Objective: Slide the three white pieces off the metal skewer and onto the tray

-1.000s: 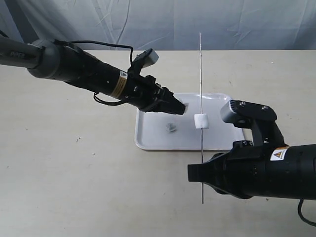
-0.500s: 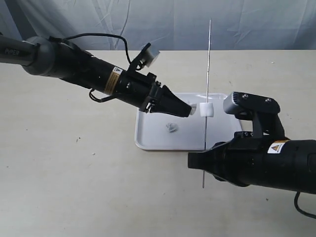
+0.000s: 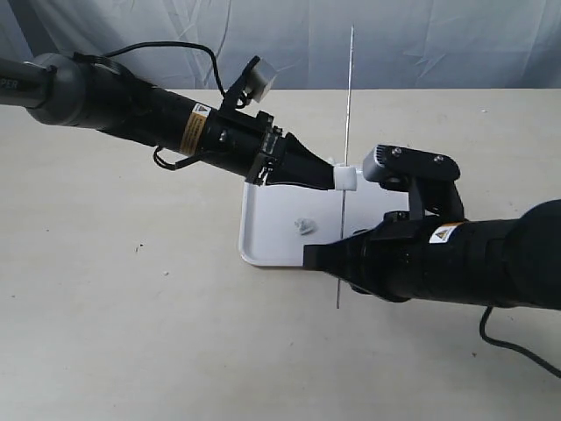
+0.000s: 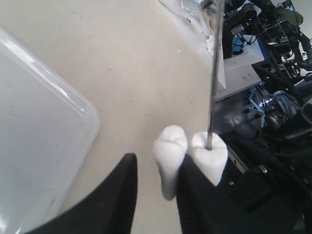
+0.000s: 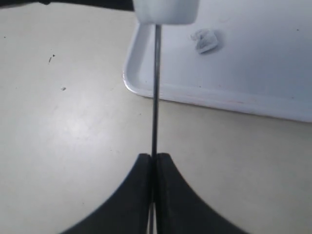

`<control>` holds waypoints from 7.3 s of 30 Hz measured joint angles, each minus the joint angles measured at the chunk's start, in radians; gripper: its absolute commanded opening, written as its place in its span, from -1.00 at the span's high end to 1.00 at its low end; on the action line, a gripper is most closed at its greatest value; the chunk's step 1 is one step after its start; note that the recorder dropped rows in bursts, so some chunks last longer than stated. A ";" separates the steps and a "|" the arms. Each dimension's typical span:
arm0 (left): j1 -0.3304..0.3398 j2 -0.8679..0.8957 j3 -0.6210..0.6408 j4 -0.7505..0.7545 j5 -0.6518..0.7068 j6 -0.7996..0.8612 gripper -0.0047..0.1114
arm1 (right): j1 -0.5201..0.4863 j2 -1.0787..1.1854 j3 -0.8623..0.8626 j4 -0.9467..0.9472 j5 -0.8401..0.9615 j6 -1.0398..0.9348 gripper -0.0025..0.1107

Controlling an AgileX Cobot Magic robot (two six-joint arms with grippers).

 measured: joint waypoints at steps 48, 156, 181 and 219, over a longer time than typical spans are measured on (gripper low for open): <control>0.019 0.000 -0.002 -0.019 0.447 0.215 0.54 | -0.115 0.354 -0.134 0.005 -0.098 -0.002 0.97; -0.018 -0.143 0.000 0.033 -0.003 -0.027 0.02 | -0.115 0.006 -0.138 -0.081 0.217 -0.019 0.97; -0.021 -0.143 0.000 0.032 0.001 -0.012 0.15 | -0.115 -0.020 -0.138 -0.035 0.236 -0.050 0.97; -0.038 -0.143 0.003 -0.007 0.042 0.023 0.61 | -0.103 -0.010 -0.136 0.009 0.245 -0.106 0.97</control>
